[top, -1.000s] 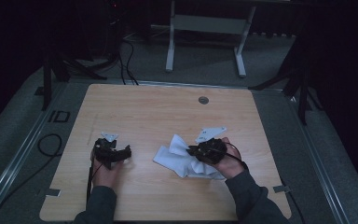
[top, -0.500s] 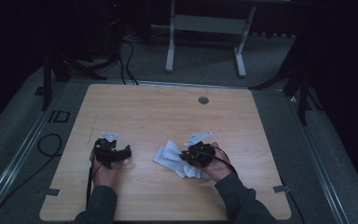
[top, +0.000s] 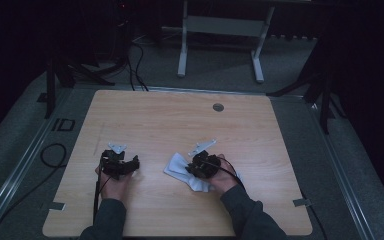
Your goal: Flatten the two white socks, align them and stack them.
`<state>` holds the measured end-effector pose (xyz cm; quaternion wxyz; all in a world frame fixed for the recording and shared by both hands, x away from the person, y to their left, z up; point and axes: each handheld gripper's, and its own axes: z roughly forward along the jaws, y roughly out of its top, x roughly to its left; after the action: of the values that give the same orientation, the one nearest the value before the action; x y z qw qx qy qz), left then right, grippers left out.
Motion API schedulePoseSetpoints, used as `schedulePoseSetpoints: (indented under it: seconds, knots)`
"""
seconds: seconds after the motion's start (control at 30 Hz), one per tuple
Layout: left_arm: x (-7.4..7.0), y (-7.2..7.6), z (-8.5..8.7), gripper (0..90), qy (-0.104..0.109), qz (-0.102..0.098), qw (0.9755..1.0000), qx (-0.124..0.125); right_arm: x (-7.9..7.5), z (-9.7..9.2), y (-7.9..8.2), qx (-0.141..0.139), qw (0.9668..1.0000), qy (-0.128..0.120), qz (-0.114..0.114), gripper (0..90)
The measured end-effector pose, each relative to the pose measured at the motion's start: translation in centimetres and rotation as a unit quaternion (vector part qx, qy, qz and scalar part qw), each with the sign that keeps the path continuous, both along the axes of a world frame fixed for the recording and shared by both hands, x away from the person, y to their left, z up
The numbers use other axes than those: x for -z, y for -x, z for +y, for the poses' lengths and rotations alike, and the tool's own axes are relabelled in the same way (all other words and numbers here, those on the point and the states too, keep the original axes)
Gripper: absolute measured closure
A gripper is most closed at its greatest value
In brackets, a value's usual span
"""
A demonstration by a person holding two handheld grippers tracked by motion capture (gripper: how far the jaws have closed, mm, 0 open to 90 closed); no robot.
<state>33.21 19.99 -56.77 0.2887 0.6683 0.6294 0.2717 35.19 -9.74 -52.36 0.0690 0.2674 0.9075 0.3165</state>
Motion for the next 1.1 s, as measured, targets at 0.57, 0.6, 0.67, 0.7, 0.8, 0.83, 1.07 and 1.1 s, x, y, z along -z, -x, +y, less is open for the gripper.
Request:
schedulePoseSetpoints:
  seconds: [0.57, 0.6, 0.67, 0.7, 0.8, 0.83, 1.07, 1.1]
  knots:
    - [-0.9, 1.6, -4.4, 87.3, 0.006, -0.002, 0.9902, 0.14, 0.3, 0.3, -0.2, 0.01, 0.9997, -0.021, -0.002, 56.3]
    - [-1.0, 1.7, -4.7, 88.4, 0.006, -0.005, 0.989, 0.147, 0.3, 0.3, -0.2, 0.01, 0.9997, -0.021, -0.003, 56.3]
    - [-1.1, 1.9, -5.3, 89.3, 0.006, -0.009, 0.9871, 0.16, 0.3, 0.2, -0.2, 0.01, 0.9997, -0.02, -0.005, 56.3]
    - [-1.1, 1.9, -5.3, 89.3, 0.006, -0.009, 0.9871, 0.16, 0.3, 0.2, -0.2, 0.008, 0.9998, -0.02, -0.005, 56.3]
    - [-1.5, 2.3, -7.5, 89.5, 0.009, -0.026, 0.9796, 0.199, 0.1, 0.1, 0.1, 0.005, 0.9997, -0.021, -0.006, 56.4]
    - [-1.6, 2.4, -7.9, 89.5, 0.01, -0.029, 0.9786, 0.203, 0.0, 0.0, 0.2, 0.004, 0.9998, -0.019, -0.008, 56.4]
    - [-2.0, 2.4, -10.1, 89.5, 0.017, -0.039, 0.9701, 0.239, -1.1, -1.2, 1.2, -0.002, 0.9995, -0.02, -0.025, 56.9]
    - [-2.1, 2.4, -10.5, 89.5, 0.018, -0.039, 0.9694, 0.242, -1.3, -1.5, 1.3, 0.0, 0.9994, -0.022, -0.026, 56.9]
